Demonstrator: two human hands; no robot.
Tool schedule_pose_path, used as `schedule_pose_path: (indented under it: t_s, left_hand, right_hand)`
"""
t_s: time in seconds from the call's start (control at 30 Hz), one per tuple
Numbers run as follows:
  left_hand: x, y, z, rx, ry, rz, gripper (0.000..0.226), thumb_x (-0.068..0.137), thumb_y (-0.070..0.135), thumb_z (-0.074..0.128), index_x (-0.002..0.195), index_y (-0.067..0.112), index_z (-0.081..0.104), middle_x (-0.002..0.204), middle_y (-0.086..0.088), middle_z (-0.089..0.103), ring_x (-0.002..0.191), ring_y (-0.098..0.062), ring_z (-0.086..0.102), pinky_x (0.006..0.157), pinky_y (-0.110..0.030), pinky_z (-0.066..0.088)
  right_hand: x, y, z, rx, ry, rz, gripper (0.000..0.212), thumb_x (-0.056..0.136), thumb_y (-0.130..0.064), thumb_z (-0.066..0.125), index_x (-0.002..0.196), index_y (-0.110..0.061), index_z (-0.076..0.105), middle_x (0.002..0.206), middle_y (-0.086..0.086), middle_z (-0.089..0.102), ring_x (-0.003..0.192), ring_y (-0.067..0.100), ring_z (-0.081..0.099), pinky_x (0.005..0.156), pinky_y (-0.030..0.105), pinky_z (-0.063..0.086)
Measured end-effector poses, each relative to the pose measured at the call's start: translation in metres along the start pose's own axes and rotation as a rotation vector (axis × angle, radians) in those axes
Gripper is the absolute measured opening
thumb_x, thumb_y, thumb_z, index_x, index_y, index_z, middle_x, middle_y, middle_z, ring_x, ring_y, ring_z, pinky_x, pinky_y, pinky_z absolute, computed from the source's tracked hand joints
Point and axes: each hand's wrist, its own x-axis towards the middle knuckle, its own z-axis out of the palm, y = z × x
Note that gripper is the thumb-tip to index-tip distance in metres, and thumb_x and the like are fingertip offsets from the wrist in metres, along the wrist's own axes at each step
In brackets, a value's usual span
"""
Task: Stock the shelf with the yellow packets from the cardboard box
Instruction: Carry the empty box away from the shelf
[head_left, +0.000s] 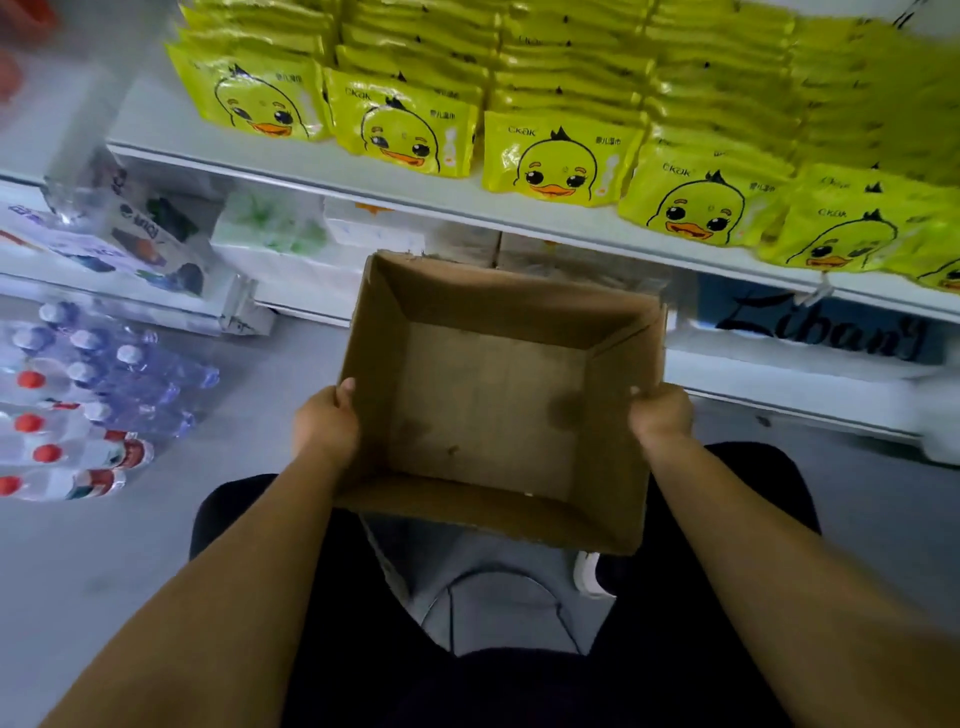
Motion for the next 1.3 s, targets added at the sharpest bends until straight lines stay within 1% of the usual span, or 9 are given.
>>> schedule_pose_path:
  t_s: [0.23,0.33,0.4,0.7,0.8,0.93,1.1,1.2,1.3]
  left_hand:
    - [-0.077,0.000,-0.072,-0.159,0.071,-0.198,0.046,0.110,0.045,0.035,0.114,0.012,0.067,0.105,-0.011,0.067,0.090,-0.028,0.060,0.086,-0.040,0.047]
    - [-0.116,0.001,-0.111,-0.185,0.148,-0.282,0.048,0.110,0.046,0.034,0.123,0.012,0.066,0.109,-0.012,0.065,0.101,-0.033,0.059,0.089,-0.041,0.044]
    - [-0.136,-0.002,-0.135,-0.240,0.202,-0.343,0.050,0.110,0.048,0.034,0.128,0.013,0.066,0.120,-0.014,0.068,0.110,-0.037,0.062,0.094,-0.045,0.046]
    - [-0.212,-0.078,-0.228,-0.487,0.508,-0.531,0.050,0.110,0.041,0.037,0.069,0.014,0.048,0.068,-0.008,0.053,0.071,-0.031,0.051,0.068,-0.037,0.036]
    - [-0.229,-0.122,-0.273,-0.578,0.610,-0.610,0.050,0.110,0.039,0.041,0.071,0.009,0.052,0.069,-0.011,0.056,0.072,-0.033,0.053,0.071,-0.040,0.039]
    - [-0.265,-0.192,-0.340,-0.626,0.723,-0.701,0.042,0.109,0.036,0.043,0.087,0.006,0.062,0.082,-0.013,0.065,0.085,-0.033,0.060,0.078,-0.040,0.043]
    - [-0.301,-0.277,-0.425,-0.571,0.894,-0.795,0.046,0.109,0.031,0.045,0.070,0.007,0.048,0.076,-0.031,0.057,0.081,-0.048,0.057,0.071,-0.045,0.036]
    - [-0.333,-0.310,-0.454,-0.600,1.038,-0.903,0.051,0.109,0.028,0.047,0.065,0.005,0.037,0.065,-0.029,0.049,0.068,-0.042,0.046,0.065,-0.043,0.028]
    - [-0.361,-0.333,-0.468,-0.691,1.196,-1.022,0.055,0.108,0.036,0.047,0.071,-0.005,0.048,0.064,-0.024,0.048,0.066,-0.029,0.044,0.064,-0.045,0.035]
  right_hand:
    - [-0.072,-0.039,-0.042,-0.039,-0.025,-0.067,0.027,0.102,-0.028,0.053,0.109,-0.005,0.066,0.098,0.014,0.066,0.092,0.033,0.064,0.078,0.037,0.052]
    - [-0.109,-0.069,-0.067,-0.114,-0.053,-0.169,0.024,0.101,-0.024,0.054,0.090,-0.004,0.063,0.074,0.008,0.058,0.073,0.028,0.056,0.053,0.028,0.034]
    - [-0.130,-0.097,-0.079,-0.167,-0.073,-0.244,0.025,0.100,-0.022,0.054,0.083,-0.004,0.059,0.066,0.005,0.051,0.063,0.024,0.049,0.049,0.026,0.028]
    - [-0.239,-0.198,-0.027,-0.227,-0.326,-0.533,0.012,0.093,-0.018,0.055,0.102,-0.018,0.063,0.091,0.007,0.066,0.085,0.031,0.061,0.073,0.039,0.048]
    - [-0.291,-0.229,0.014,-0.264,-0.432,-0.606,0.024,0.092,-0.018,0.060,0.116,-0.017,0.064,0.101,0.005,0.069,0.091,0.028,0.064,0.079,0.039,0.052]
    - [-0.380,-0.253,0.074,-0.373,-0.561,-0.652,0.022,0.090,-0.026,0.062,0.110,-0.017,0.065,0.100,0.008,0.071,0.092,0.033,0.066,0.084,0.048,0.055]
    - [-0.504,-0.270,0.165,-0.470,-0.706,-0.818,0.018,0.098,-0.018,0.056,0.115,-0.014,0.061,0.105,0.013,0.067,0.099,0.035,0.062,0.086,0.041,0.050]
    - [-0.573,-0.281,0.208,-0.491,-0.814,-0.944,0.014,0.100,-0.019,0.053,0.111,-0.016,0.062,0.100,0.011,0.066,0.097,0.033,0.062,0.080,0.036,0.047]
    - [-0.637,-0.302,0.238,-0.541,-0.920,-1.068,0.025,0.103,-0.026,0.052,0.115,-0.009,0.064,0.107,0.014,0.067,0.103,0.036,0.062,0.080,0.034,0.044]
